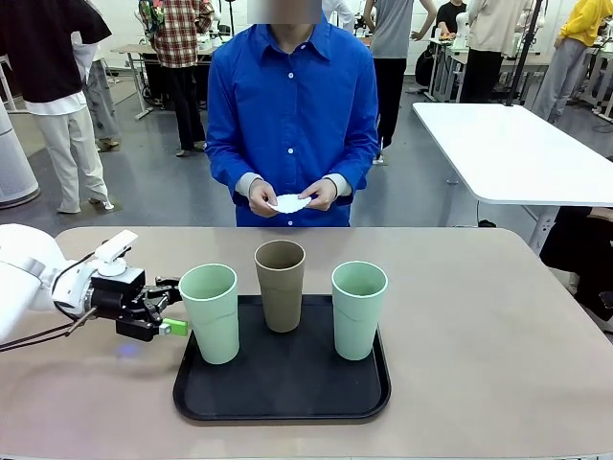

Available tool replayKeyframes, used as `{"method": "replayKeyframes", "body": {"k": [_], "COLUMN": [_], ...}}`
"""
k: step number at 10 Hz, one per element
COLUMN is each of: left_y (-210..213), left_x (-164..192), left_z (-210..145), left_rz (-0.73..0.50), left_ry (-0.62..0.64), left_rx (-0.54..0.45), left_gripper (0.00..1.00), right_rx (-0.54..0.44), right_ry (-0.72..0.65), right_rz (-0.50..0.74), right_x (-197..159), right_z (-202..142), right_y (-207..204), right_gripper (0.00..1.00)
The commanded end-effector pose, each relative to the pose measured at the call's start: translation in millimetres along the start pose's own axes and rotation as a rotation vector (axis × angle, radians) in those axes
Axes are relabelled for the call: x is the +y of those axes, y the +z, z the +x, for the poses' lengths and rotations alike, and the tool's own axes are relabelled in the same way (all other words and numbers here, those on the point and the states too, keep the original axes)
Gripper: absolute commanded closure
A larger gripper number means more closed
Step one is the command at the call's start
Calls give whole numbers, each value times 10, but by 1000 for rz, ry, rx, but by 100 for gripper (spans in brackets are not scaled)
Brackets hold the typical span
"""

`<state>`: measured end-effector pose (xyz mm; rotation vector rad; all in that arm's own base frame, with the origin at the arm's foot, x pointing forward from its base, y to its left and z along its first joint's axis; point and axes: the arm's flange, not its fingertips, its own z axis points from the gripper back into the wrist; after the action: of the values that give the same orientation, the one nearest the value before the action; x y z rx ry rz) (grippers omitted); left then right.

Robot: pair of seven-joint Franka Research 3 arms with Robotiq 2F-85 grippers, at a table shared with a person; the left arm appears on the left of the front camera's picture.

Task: Place coasters on the table and set cups on them.
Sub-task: Pick up one Reusable plastic cup and place it on a coaster set by the human.

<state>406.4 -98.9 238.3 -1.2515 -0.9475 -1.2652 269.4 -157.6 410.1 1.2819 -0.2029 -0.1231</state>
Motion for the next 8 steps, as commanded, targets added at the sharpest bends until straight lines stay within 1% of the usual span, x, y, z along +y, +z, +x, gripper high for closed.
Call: {"method": "replayKeyframes", "body": {"k": [1,4,8], "left_y": [-94,-171,-320], "left_x": [82,115,134], "left_z": [-20,-19,-62], "left_rz": [28,13,-42], "left_ry": [-29,-18,14], "left_rx": [5,6,15], "left_gripper": [0,0,0], "right_rx": [-3,-3,-3], "right_ry": [14,14,14], "right_rz": [13,13,13], "right_x": [-4,-4,-4], "right_z": [-12,-12,-12], "right_y": [2,2,2], "right_gripper": [0,0,0]}}
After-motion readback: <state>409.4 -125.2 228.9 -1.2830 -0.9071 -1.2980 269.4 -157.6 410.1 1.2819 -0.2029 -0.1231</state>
